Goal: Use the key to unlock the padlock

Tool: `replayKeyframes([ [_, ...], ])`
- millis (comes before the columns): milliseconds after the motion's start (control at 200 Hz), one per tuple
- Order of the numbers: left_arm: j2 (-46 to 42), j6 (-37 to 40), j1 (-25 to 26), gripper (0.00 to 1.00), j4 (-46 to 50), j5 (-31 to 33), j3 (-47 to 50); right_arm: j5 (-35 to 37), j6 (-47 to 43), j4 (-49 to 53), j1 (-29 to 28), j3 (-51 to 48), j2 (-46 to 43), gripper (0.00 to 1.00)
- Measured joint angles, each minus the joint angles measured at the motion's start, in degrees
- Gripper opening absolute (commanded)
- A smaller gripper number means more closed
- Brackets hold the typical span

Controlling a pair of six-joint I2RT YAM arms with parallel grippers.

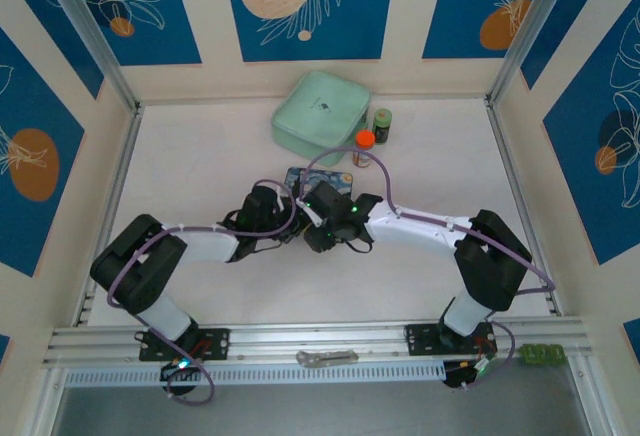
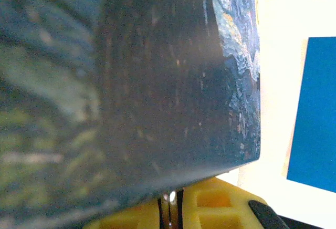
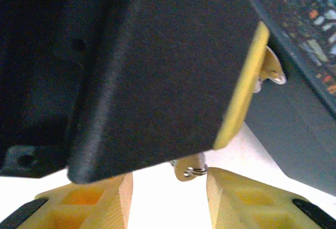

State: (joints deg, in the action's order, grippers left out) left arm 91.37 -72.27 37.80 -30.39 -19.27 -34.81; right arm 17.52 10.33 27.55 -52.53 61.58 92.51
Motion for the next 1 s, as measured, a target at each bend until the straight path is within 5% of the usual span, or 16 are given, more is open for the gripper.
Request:
replayKeyframes([
  [435,-4.6,-0.9,0.0,0.00,14.6,0.7,-4.4,5.6,-4.2,-4.4,-1.4,-0.2,0.4,0.40],
  [905,-6.4,-4.0,-0.2,0.00,20.6,6.0,-5.9,11.7,-3.9,-9.6,-3.9,-1.1,1.1,0.19],
  [1000,-6.4,-5.1,-0.2,0.00,19.9,6.4,-5.5,12.8,-3.6,-11.1,-4.4,-1.8,1.2,0.06],
])
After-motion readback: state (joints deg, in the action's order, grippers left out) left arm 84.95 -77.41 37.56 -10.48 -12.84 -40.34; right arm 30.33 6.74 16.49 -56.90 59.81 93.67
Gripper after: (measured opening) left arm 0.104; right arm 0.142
